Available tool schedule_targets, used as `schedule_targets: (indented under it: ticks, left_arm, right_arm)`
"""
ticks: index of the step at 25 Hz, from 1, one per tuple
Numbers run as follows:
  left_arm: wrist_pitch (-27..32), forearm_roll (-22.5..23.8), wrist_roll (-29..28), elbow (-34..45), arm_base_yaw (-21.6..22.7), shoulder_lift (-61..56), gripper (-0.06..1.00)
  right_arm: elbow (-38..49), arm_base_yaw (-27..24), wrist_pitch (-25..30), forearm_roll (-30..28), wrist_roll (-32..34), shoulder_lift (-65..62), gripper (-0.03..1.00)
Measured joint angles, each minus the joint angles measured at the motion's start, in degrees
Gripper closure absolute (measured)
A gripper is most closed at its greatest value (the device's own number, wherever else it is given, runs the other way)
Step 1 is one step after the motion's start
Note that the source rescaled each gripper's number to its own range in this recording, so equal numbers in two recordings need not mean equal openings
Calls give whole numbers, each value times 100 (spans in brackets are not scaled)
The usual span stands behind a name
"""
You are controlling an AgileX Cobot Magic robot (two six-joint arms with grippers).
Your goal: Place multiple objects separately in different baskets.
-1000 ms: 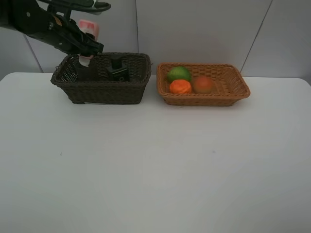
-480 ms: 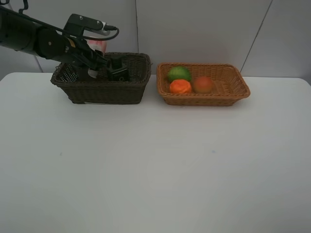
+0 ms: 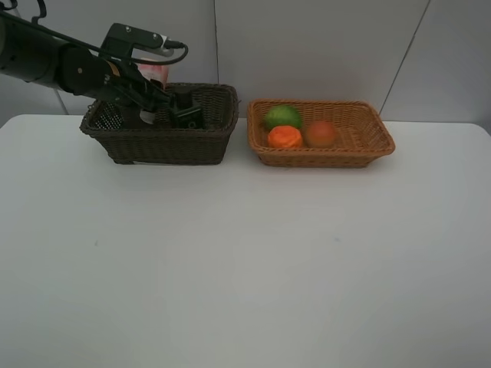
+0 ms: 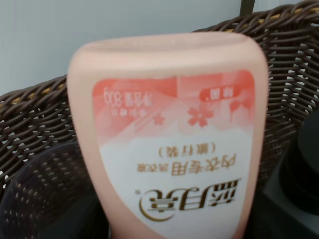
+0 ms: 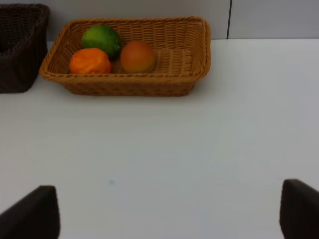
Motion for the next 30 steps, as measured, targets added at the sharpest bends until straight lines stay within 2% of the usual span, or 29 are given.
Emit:
schedule_targets:
  ticks: [3, 5, 8, 16, 22, 30]
  left_arm:
    - [-5, 0, 0, 0, 0, 0, 23]
    - [-50, 0, 0, 0, 0, 0, 12]
    - [-62, 0, 0, 0, 0, -47, 4]
    - [61, 0, 0, -17, 0, -334, 2]
    - [953, -73, 0, -1, 0, -732, 2]
    - [2605, -704, 24, 802, 20, -2315, 2]
  right_arm:
    - [0, 0, 0, 0, 0, 0, 10]
    - [0, 0, 0, 0, 0, 0, 10]
    - [0, 0, 0, 0, 0, 0, 10]
    - [0, 0, 0, 0, 0, 0, 10]
    - [0, 0, 0, 0, 0, 0, 10]
    - [0, 0, 0, 0, 0, 0, 10]
